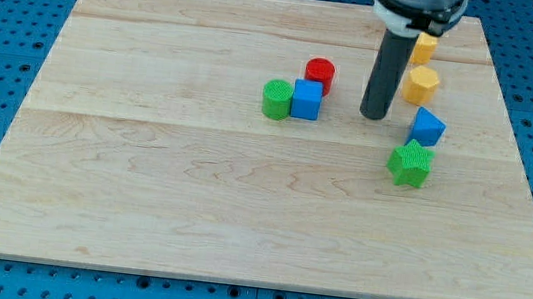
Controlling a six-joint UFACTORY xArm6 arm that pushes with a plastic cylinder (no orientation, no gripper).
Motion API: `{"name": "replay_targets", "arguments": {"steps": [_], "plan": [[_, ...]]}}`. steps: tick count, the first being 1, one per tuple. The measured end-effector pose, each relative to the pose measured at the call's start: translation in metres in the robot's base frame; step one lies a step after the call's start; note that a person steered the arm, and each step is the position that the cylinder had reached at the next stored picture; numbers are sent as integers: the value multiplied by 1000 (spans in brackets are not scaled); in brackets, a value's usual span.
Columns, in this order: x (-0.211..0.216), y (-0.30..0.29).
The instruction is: Make a semi circle using the green circle blue cube and red circle
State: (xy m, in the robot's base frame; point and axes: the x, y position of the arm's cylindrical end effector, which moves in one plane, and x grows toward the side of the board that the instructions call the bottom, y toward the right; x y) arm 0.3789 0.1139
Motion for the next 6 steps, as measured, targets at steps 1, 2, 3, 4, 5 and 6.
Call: {"name": "replay_targets", "arguments": {"steps": [1,2,3,4,5,6], "plan": [[-49,-74],[-39,-136],[-16,-110],[-11,-99],[7,-78],[37,-78]]}}
